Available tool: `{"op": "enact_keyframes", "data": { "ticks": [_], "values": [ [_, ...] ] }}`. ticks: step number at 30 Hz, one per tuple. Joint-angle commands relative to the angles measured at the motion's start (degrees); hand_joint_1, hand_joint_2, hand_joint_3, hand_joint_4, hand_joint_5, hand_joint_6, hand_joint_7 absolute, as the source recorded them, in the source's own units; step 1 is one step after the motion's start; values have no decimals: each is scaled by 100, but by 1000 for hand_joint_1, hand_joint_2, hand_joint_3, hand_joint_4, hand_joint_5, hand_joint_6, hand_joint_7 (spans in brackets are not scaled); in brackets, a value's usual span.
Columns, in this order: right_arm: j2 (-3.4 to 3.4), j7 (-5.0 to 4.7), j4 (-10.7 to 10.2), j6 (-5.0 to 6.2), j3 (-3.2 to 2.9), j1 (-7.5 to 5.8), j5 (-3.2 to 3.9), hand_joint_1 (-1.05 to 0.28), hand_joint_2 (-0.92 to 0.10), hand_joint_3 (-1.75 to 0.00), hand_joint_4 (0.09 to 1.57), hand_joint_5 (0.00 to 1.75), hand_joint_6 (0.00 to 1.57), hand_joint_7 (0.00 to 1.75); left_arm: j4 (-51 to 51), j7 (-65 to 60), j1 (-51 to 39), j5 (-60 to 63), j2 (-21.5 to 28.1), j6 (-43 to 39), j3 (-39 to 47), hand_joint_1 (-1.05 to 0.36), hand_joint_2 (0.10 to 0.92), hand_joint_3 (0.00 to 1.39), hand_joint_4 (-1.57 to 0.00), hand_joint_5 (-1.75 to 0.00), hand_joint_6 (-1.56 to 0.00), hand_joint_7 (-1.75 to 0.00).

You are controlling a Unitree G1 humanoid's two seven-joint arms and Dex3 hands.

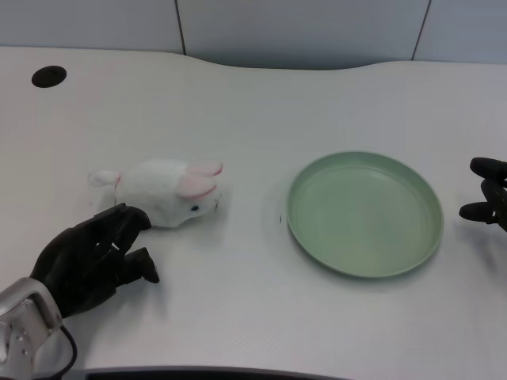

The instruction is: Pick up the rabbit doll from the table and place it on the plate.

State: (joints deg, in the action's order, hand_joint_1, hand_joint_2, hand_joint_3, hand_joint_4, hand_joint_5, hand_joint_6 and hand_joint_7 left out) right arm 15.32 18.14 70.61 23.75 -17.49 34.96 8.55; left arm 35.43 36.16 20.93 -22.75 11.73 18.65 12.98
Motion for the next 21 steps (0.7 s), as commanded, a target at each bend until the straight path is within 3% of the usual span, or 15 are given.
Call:
{"op": "enact_keyframes", "data": {
  "ticks": [1,2,5,8,12,15,18,21],
  "values": [
    [12,10,-8,80,13,-73,-4,-410,-921,-268,702,891,967,2,-49,48,-70,72,47,-311,-9,-470,921,400,-695,-1746,-560,-1622],
    [13,23,-7,102,17,-78,-7,-408,-921,-273,701,893,966,2,-64,44,-83,75,37,-367,-15,-468,921,401,-694,-1746,-562,-1621],
    [15,-60,-20,62,51,-77,-44,-423,-921,-274,700,897,966,2,-222,-45,-241,261,-96,-1202,-77,-477,921,400,-689,-1746,-562,-1626],
    [16,-76,-22,57,67,-77,-40,-427,-921,-271,699,897,966,2,-193,-53,-263,284,-117,-1407,-100,-479,921,399,-688,-1746,-559,-1631],
    [-20,-105,-35,152,85,-106,-31,-410,-921,-259,700,898,968,3,-1106,-1392,-605,1788,-40,-3363,-448,-486,921,434,-664,-1746,-531,-1592],
    [-33,-133,-26,147,88,-105,-26,-413,-921,-256,704,895,974,6,-1276,-1759,-658,2202,32,-3786,-556,-487,921,465,-638,-1746,-498,-1647],
    [-50,-183,-30,61,101,-89,-27,-410,-921,-261,710,890,979,8,-1548,-2533,-571,3519,498,-4350,-856,-502,921,472,-624,-1746,-478,-1642],
    [-71,-158,-27,77,93,-88,3,-408,-921,-263,715,886,980,8,-1646,-3174,-419,4453,839,-4590,-1052,-519,921,455,-588,-1746,-471,-1606]
  ]
}}
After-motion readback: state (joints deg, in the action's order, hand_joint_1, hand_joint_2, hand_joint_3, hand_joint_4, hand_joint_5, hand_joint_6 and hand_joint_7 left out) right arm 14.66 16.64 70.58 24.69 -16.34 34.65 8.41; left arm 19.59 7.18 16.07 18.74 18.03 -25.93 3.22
